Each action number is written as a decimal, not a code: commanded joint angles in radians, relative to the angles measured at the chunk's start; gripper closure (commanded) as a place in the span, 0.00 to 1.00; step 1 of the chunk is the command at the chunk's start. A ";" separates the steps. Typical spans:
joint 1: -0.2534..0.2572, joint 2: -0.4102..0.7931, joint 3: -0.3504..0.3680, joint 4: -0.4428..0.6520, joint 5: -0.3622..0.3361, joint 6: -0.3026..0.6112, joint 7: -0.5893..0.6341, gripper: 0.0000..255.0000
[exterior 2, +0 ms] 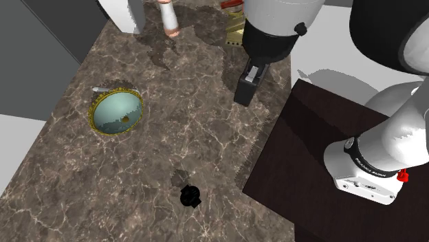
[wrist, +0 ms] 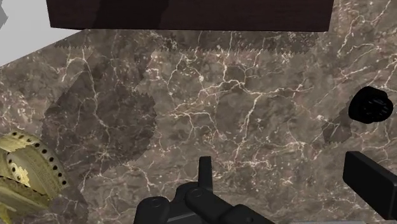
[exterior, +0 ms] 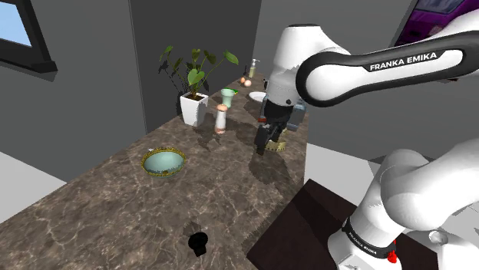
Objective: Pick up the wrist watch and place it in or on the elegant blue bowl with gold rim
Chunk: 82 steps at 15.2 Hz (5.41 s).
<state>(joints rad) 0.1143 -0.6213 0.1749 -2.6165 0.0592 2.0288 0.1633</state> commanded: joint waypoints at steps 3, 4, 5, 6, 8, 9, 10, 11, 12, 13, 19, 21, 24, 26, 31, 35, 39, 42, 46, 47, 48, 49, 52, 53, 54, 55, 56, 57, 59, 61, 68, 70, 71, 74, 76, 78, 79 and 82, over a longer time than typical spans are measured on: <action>0.029 0.096 0.061 -0.028 0.038 0.124 0.068 0.00; 0.036 0.124 0.077 -0.030 0.045 0.155 0.085 0.00; 0.042 0.153 0.092 -0.032 0.052 0.185 0.103 0.00; 0.047 0.183 0.108 -0.031 0.057 0.216 0.120 0.00; 0.056 0.248 0.140 -0.027 0.064 0.277 0.157 0.00; 0.059 0.282 0.156 -0.022 0.065 0.307 0.176 0.00; 0.062 0.317 0.172 -0.016 0.063 0.337 0.197 0.00; 0.064 0.354 0.188 -0.009 0.060 0.366 0.218 0.00; 0.066 0.391 0.203 0.000 0.054 0.395 0.241 0.00; 0.067 0.429 0.218 0.010 0.044 0.423 0.265 0.00; 0.081 0.674 0.281 0.098 -0.084 0.569 0.450 0.00; 0.101 0.758 0.280 0.139 -0.150 0.605 0.524 0.00; 0.155 0.881 0.254 0.209 -0.243 0.648 0.627 0.00; 0.164 0.897 0.244 0.212 -0.256 0.660 0.637 0.00; 0.198 0.969 0.200 0.225 -0.317 0.715 0.682 0.00; 0.210 0.992 0.185 0.230 -0.335 0.731 0.695 0.00; 0.210 0.992 0.185 0.230 -0.335 0.731 0.695 0.00; 0.210 0.992 0.185 0.230 -0.335 0.731 0.695 1.00; 0.210 0.992 0.185 0.229 -0.335 0.732 0.696 1.00; 0.210 0.992 0.185 0.229 -0.335 0.732 0.695 1.00; 0.210 0.992 0.185 0.229 -0.335 0.732 0.695 1.00; 0.210 0.992 0.185 0.229 -0.336 0.733 0.695 1.00; 0.195 0.964 0.204 0.225 -0.313 0.709 0.679 1.00; 0.188 0.950 0.213 0.223 -0.301 0.698 0.671 1.00; 0.182 0.936 0.222 0.221 -0.289 0.687 0.663 1.00; 0.175 0.922 0.231 0.219 -0.277 0.676 0.654 1.00; 0.169 0.908 0.239 0.218 -0.265 0.664 0.646 1.00; 0.163 0.895 0.247 0.217 -0.253 0.653 0.637 1.00; 0.153 0.867 0.262 0.215 -0.228 0.629 0.620 1.00; 0.143 0.840 0.275 0.215 -0.203 0.605 0.602 1.00; 0.122 0.747 0.308 0.221 -0.120 0.517 0.545 1.00; 0.118 0.722 0.313 0.225 -0.099 0.490 0.530 1.00; 0.117 0.710 0.316 0.228 -0.089 0.477 0.523 1.00; 0.114 0.674 0.320 0.237 -0.061 0.437 0.504 1.00; 0.113 0.651 0.322 0.244 -0.044 0.409 0.493 1.00; 0.112 0.629 0.322 0.252 -0.029 0.382 0.482 1.00; 0.112 0.618 0.322 0.256 -0.022 0.368 0.477 1.00; 0.112 0.588 0.321 0.271 -0.003 0.326 0.464 1.00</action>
<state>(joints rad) 0.2262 -0.0199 0.4968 -2.3471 0.0476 2.3692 0.6340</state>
